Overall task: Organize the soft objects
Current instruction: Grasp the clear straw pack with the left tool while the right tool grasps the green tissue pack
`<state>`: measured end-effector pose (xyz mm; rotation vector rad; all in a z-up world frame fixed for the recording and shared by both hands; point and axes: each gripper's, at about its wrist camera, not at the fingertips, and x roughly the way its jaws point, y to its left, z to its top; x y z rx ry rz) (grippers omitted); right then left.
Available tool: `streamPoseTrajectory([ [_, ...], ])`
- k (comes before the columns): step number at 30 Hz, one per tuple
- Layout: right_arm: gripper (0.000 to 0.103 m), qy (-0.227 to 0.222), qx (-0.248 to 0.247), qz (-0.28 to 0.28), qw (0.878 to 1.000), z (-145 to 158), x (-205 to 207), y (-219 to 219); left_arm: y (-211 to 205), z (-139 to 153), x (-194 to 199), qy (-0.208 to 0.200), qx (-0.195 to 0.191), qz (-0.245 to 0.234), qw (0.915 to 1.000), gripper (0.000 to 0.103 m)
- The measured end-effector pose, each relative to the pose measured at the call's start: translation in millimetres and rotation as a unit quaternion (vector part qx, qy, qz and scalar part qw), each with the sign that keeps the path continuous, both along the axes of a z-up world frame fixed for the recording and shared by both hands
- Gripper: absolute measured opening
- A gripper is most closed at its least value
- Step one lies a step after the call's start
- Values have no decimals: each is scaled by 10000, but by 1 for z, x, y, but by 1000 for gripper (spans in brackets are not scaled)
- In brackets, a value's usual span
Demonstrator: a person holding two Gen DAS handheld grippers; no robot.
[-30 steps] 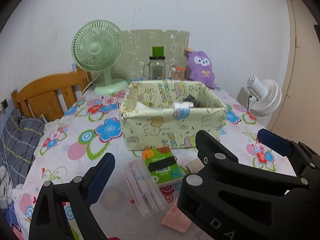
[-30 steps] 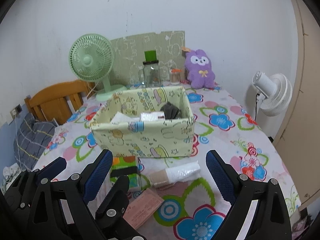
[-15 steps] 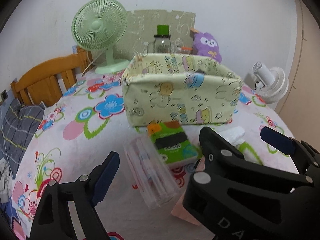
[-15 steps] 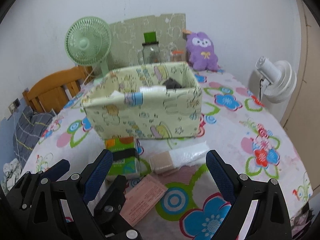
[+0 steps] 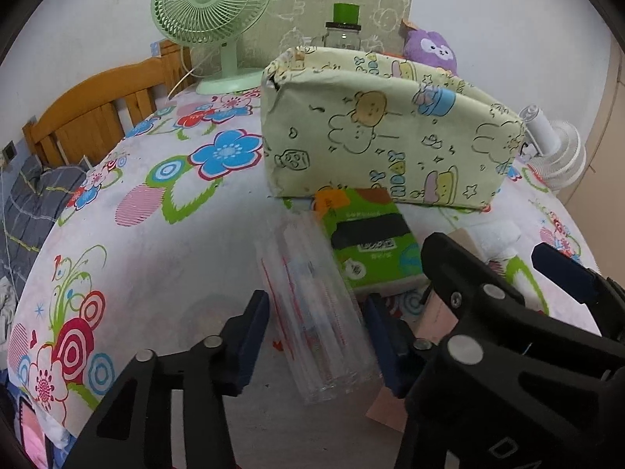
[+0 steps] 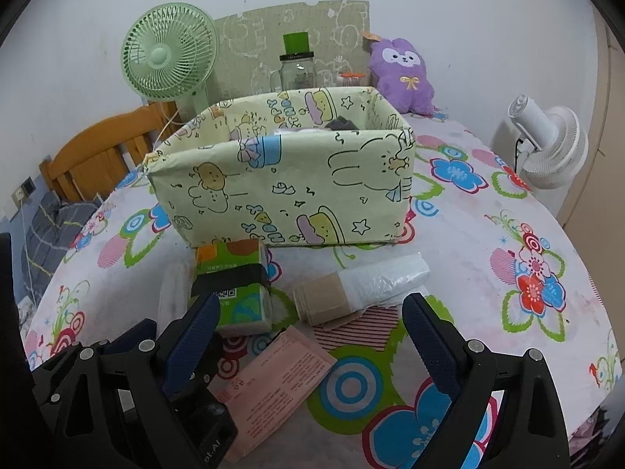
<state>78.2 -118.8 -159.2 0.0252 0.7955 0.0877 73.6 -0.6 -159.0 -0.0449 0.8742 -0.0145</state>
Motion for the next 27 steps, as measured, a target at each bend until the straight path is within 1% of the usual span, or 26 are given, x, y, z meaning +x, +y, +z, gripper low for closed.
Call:
streamPoseTrajectory([
  [4, 96, 30, 6, 46, 10000, -2, 1, 4, 3, 0, -1, -15, -14, 62, 10000, 39],
  [6, 96, 37, 6, 90, 10000, -1, 1, 8, 7, 1, 0, -10, -35, 103, 9999, 32],
  [9, 96, 20, 1, 172, 9999, 0, 1, 14, 13, 3, -1, -41, -6, 182, 9998, 27],
  [13, 96, 26, 35, 225, 9997, 0, 3, 21, 19, 6, -2, -113, 92, 321, 9994, 26],
  [19, 96, 81, -23, 283, 9996, -4, 9, 34, 28, 7, 1, -164, 218, 379, 9989, 25],
  [22, 96, 102, -20, 289, 9995, -6, 14, 39, 33, 6, 5, -159, 243, 352, 9990, 25],
  [27, 96, 245, -1, 283, 9993, -13, 24, 45, 35, 4, 10, -167, 253, 178, 9994, 25],
])
